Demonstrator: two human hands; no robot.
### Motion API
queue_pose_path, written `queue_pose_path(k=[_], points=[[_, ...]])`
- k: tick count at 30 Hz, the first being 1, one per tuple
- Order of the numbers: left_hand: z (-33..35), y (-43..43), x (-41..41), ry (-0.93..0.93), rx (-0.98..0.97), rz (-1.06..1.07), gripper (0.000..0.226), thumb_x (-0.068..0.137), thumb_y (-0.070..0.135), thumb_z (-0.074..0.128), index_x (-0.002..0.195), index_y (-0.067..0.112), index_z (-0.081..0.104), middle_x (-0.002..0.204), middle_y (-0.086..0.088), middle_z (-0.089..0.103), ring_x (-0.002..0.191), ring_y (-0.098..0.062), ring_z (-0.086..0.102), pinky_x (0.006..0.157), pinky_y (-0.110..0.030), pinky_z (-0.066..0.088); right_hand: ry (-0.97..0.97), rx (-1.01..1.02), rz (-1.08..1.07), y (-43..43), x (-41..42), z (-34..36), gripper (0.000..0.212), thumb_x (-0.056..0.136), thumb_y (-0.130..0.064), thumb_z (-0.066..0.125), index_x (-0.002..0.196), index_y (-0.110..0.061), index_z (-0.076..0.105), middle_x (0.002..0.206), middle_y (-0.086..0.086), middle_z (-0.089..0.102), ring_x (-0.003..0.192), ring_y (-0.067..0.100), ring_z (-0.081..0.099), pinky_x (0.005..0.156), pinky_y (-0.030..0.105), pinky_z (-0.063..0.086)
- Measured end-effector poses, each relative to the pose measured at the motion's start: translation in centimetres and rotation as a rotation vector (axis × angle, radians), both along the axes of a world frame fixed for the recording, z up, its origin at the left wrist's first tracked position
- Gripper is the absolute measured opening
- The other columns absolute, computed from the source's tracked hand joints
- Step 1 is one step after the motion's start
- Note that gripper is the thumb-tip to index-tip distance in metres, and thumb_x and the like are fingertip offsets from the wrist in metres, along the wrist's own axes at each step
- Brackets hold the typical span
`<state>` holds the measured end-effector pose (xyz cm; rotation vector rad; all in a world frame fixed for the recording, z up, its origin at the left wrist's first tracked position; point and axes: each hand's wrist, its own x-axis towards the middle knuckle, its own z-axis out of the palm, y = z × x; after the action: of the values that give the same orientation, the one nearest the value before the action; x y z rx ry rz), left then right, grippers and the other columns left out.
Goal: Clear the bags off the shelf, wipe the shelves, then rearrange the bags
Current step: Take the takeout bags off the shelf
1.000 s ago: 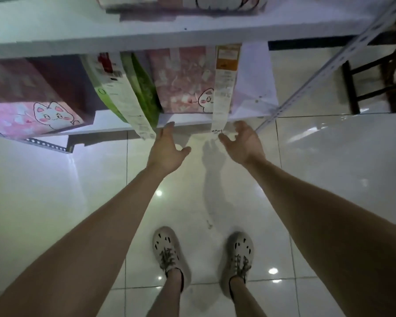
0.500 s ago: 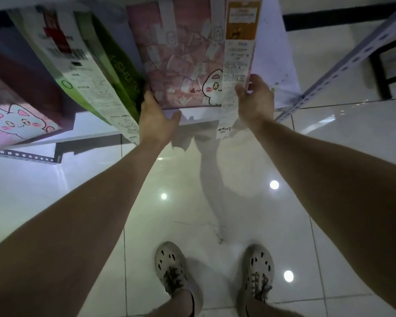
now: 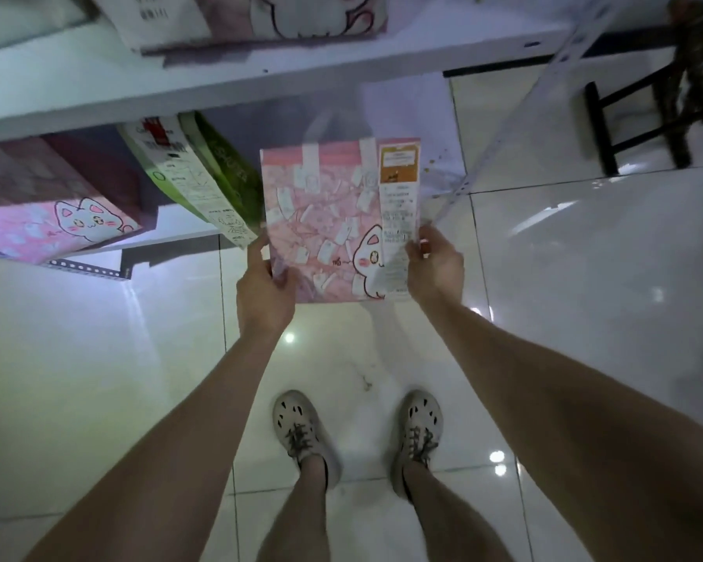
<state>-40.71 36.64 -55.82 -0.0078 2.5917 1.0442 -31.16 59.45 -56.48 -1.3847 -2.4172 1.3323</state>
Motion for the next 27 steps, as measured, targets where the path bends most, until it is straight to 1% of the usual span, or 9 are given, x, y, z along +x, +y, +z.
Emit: queue_pose_path(k=[4, 8, 12, 16, 18, 21, 24, 25, 27], points=[[6.0, -2.3, 5.0, -0.093, -0.005, 0.028, 0.051, 0.098, 0.045, 0.077, 0.136, 0.028, 0.047, 0.084, 0.012, 0.071, 0.078, -0.02, 0.071, 0.07, -0.031, 0.048, 0.0, -0.058, -0.003, -1.8, 4.9, 6.3, 0.018, 0.105, -0.021, 0.05, 0.114, -0.022, 0.067, 0.104, 0.004, 0.078, 0.092, 0.031, 0.074, 0.074, 0.045, 0.063], [12.5, -3.3, 7.9, -0.143, -0.005, 0.117, 0.055, 0.088, 0.053, 0.084, 0.117, 0.026, 0.046, 0.094, 0.003, 0.077, 0.076, -0.008, 0.07, 0.062, -0.025, 0.045, 0.01, -0.11, -0.022, -3.3, 8.2, 12.8, 0.016, 0.106, -0.022, 0.048, 0.109, -0.029, 0.062, 0.096, -0.007, 0.07, 0.09, 0.028, 0.071, 0.073, 0.05, 0.063], [18.8, -5.2, 9.4, -0.131, 0.004, 0.147, 0.059, 0.082, 0.049, 0.09, 0.113, 0.018, 0.051, 0.097, 0.002, 0.074, 0.087, -0.02, 0.071, 0.067, -0.029, 0.047, 0.1, -0.174, -0.053, -4.9, 10.2, 19.1, 0.014, 0.107, -0.024, 0.05, 0.106, -0.035, 0.06, 0.096, -0.018, 0.067, 0.091, 0.019, 0.07, 0.068, 0.035, 0.062], [25.0, -7.8, 10.0, -0.048, -0.01, 0.089, 0.046, 0.087, 0.04, 0.088, 0.108, 0.013, 0.057, 0.089, 0.0, 0.071, 0.087, -0.025, 0.069, 0.071, -0.032, 0.045, 0.197, -0.198, -0.029, -6.5, 12.0, 25.5, 0.013, 0.106, -0.027, 0.054, 0.113, -0.028, 0.065, 0.11, -0.005, 0.073, 0.098, 0.018, 0.071, 0.075, 0.034, 0.06], [28.3, -8.9, 10.5, -0.018, 0.009, 0.061, 0.034, 0.092, 0.033, 0.083, 0.108, 0.016, 0.059, 0.092, -0.001, 0.071, 0.091, -0.028, 0.069, 0.077, -0.035, 0.048, 0.235, -0.182, -0.019, -7.5, 13.3, 28.9, 0.011, 0.106, -0.026, 0.055, 0.112, -0.026, 0.065, 0.111, -0.004, 0.074, 0.099, 0.019, 0.071, 0.073, 0.031, 0.058], [33.0, -9.8, 11.4, 0.037, 0.058, 0.001, 0.025, 0.096, 0.024, 0.076, 0.105, 0.011, 0.057, 0.092, -0.011, 0.07, 0.084, -0.032, 0.068, 0.075, -0.041, 0.053, 0.303, -0.164, -0.043, -8.9, 15.4, 33.7, 0.008, 0.106, -0.024, 0.054, 0.107, -0.026, 0.062, 0.107, -0.003, 0.073, 0.099, 0.023, 0.072, 0.078, 0.039, 0.061], [37.3, -9.9, 12.2, 0.128, 0.07, -0.02, 0.021, 0.1, 0.027, 0.073, 0.103, 0.016, 0.055, 0.085, -0.002, 0.066, 0.07, -0.014, 0.061, 0.059, -0.03, 0.04, 0.367, -0.13, -0.066, -9.8, 17.7, 37.9, 0.009, 0.107, -0.025, 0.052, 0.108, -0.03, 0.06, 0.11, -0.004, 0.073, 0.099, 0.022, 0.071, 0.083, 0.048, 0.062], [38.5, -9.7, 12.4, 0.143, 0.099, -0.047, 0.022, 0.1, 0.028, 0.073, 0.104, 0.017, 0.055, 0.085, -0.001, 0.066, 0.072, -0.018, 0.063, 0.06, -0.031, 0.042, 0.379, -0.111, -0.073, -9.8, 18.5, 39.1, 0.009, 0.107, -0.027, 0.052, 0.11, -0.031, 0.059, 0.112, -0.005, 0.072, 0.1, 0.021, 0.071, 0.083, 0.049, 0.063], [40.6, -8.7, 12.7, 0.114, 0.213, -0.107, 0.025, 0.101, 0.025, 0.076, 0.108, 0.013, 0.055, 0.094, -0.012, 0.072, 0.084, -0.037, 0.071, 0.07, -0.045, 0.06, 0.383, -0.081, -0.082, -9.4, 20.4, 41.3, 0.011, 0.107, -0.03, 0.052, 0.116, -0.032, 0.058, 0.115, -0.008, 0.071, 0.101, 0.018, 0.071, 0.08, 0.049, 0.065]])
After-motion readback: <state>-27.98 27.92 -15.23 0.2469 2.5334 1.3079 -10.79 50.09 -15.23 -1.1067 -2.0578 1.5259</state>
